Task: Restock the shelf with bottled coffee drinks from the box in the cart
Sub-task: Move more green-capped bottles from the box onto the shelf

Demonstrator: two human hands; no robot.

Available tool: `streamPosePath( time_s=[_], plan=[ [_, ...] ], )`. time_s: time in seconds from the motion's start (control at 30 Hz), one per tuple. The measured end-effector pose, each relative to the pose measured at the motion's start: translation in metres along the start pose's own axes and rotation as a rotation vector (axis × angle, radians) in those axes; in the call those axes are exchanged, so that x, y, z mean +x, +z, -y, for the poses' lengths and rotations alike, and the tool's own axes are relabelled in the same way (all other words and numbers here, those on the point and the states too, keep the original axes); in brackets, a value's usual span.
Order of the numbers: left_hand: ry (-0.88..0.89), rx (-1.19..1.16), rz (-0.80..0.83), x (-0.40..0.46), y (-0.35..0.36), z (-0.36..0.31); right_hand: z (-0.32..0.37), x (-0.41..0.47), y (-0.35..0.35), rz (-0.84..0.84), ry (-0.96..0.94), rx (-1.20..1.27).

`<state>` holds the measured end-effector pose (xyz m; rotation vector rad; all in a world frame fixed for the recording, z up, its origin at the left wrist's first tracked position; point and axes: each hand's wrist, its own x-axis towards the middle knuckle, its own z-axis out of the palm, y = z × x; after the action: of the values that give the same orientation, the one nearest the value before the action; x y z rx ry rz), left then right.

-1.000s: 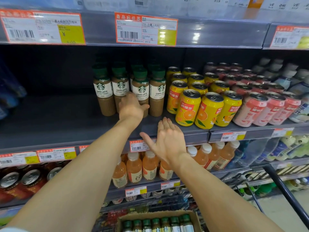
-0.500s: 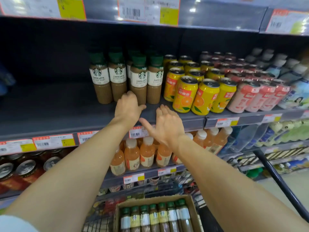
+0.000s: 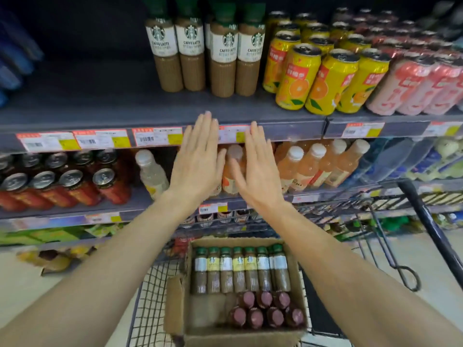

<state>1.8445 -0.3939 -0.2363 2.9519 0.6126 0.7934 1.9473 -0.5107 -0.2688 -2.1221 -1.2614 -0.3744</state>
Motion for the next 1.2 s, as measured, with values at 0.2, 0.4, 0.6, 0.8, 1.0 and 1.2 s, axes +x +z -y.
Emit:
streamPosePath(
  time_s=[0.2,0.4,0.6,0.8,1.0,1.2],
  plan=[
    [-0.01,0.033,0.344,-0.089,0.061,-0.016,-0.029,-0.126,0.037,0.35,0.136,0.029],
    [-0.185,-0.01,0.728,-0.158,0.129,-0.056,-0.085,-0.227,0.06,0.727,0.483,0.017],
    [-0.241,-0.087,0.901,-0.208,0.222,-0.104,-0.139,-0.287,0.094,0.759,0.729,0.068],
    [-0.374,-0.111,1.017,-0.236,0.303,-0.126,-0.192,-0.311,0.129,0.737,0.86,0.009],
    [-0.375,-0.189,1.119,-0.234,0.355,-0.136,-0.223,-0.324,0.169,0.771,0.897,-0.071],
    [-0.543,-0.313,1.057,-0.218,0.412,-0.141,-0.23,-0.329,0.201,0.876,0.82,-0.28]
  ],
)
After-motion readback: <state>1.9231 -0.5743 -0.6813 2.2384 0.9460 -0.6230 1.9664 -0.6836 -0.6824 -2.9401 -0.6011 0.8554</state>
